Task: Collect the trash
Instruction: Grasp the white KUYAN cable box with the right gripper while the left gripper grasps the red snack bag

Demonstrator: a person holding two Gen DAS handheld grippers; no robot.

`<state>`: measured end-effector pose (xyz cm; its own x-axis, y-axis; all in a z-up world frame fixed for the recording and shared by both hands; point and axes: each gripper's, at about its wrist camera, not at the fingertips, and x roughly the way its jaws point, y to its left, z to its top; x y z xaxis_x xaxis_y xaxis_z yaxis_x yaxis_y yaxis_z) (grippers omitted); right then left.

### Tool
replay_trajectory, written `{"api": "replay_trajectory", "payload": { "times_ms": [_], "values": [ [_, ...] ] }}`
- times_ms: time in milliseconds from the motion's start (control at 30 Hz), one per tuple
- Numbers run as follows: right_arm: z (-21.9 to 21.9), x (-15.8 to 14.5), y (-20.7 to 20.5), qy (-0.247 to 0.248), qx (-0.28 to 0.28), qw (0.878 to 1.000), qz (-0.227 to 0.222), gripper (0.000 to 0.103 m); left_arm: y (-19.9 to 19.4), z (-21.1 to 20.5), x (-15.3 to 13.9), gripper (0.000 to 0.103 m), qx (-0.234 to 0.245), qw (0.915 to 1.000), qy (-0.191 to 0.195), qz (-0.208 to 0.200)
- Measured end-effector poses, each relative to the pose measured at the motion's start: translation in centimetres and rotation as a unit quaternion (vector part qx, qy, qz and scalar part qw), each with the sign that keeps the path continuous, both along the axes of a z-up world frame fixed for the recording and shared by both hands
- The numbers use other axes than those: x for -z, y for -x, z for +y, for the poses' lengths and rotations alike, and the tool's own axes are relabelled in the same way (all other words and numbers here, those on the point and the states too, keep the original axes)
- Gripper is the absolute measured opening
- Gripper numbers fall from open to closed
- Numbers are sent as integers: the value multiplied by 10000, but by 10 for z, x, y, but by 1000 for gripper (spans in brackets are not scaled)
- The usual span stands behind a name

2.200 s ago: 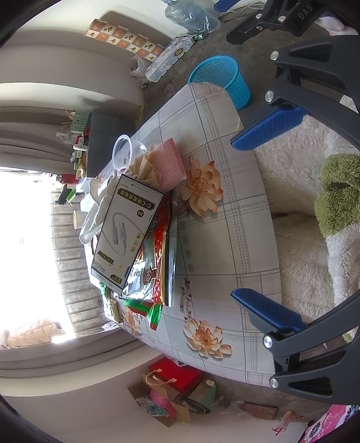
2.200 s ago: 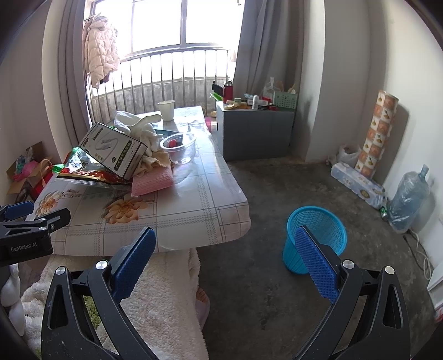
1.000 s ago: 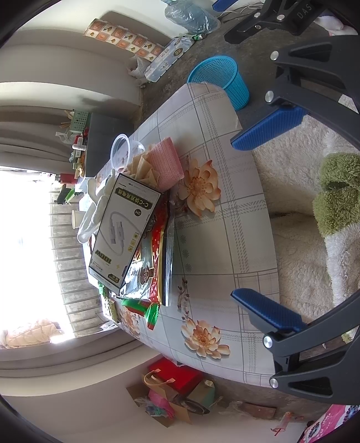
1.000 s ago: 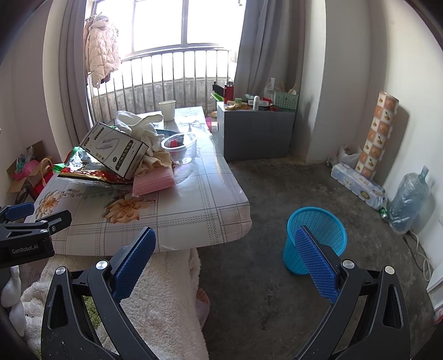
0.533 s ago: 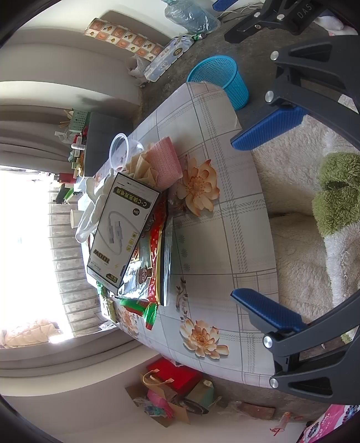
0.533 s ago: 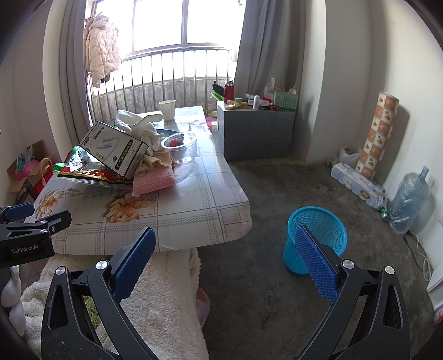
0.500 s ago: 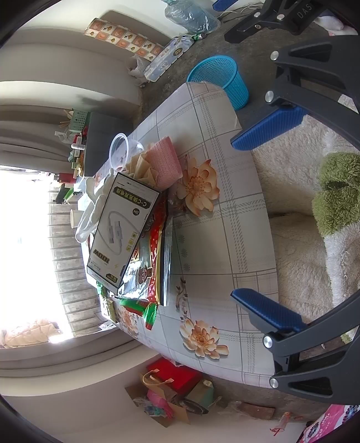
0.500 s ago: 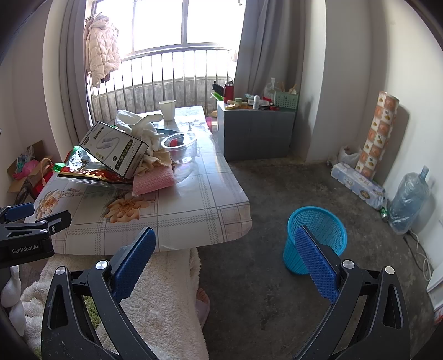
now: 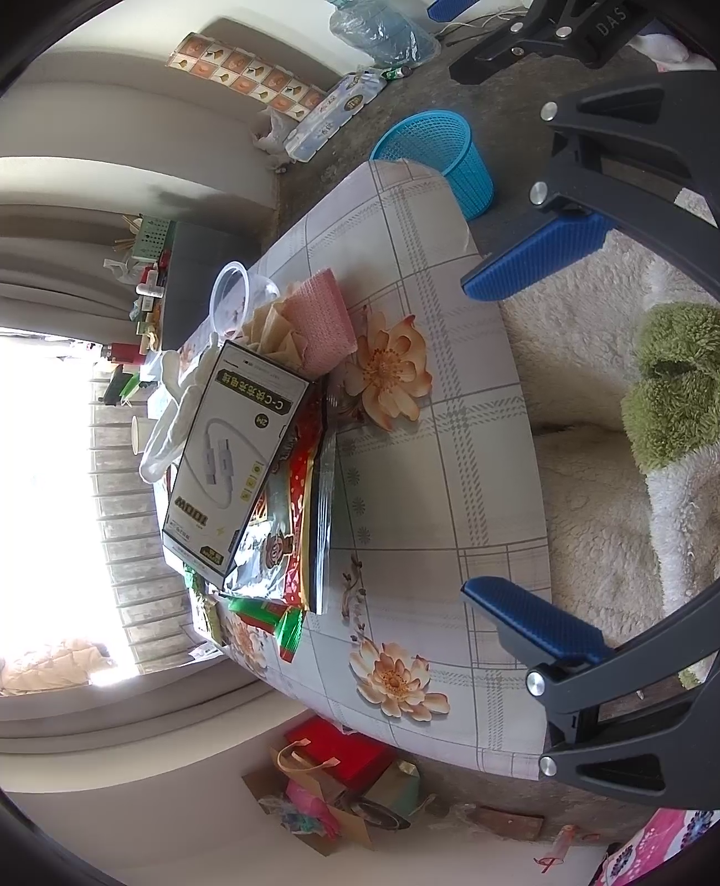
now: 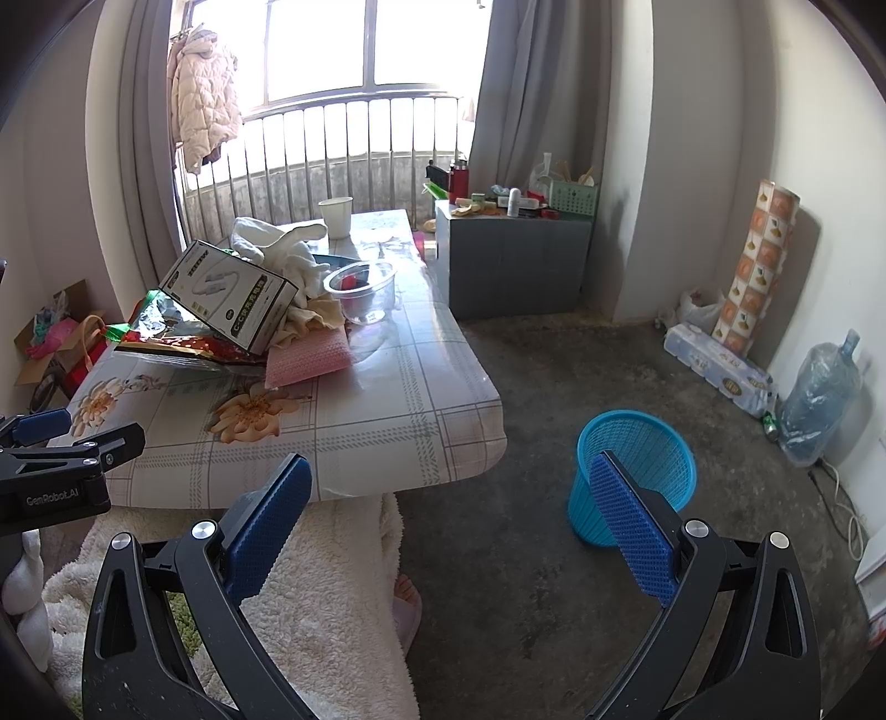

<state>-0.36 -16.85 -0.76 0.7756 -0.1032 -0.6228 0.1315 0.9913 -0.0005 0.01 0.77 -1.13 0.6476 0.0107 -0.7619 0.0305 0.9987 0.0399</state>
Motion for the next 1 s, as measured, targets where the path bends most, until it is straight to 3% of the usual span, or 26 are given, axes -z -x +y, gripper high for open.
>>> {"api": "replay_trajectory", "payload": {
  "times_ms": [200, 333, 433, 500, 633, 733, 1000],
  "values": [
    [4, 11, -8, 15, -23, 9999, 104, 96, -19, 10, 9, 98, 15, 9997, 154, 179],
    [9, 16, -25, 35, -134, 9996, 245, 96, -38, 35, 12, 98, 188, 9968, 770, 134],
    [16, 16, -41, 2, -257, 9994, 219, 96, -50, 62, 6, 98, 233, 9885, 1474, -227],
    [22, 14, -53, -110, -334, 9993, 115, 96, -56, 78, -1, 98, 248, 9827, 1734, -597],
    [37, 8, -85, -438, -607, 9972, -63, 96, -70, 95, -25, 98, 470, 9751, 1637, -1418],
    [49, 1, -109, -493, -841, 9951, -142, 96, -86, 105, -41, 98, 585, 9685, 1725, -1700],
    [65, -20, -154, -574, -1293, 9892, -395, 95, -166, 134, -44, 97, 361, 9543, 2828, -890]
  ]
}}
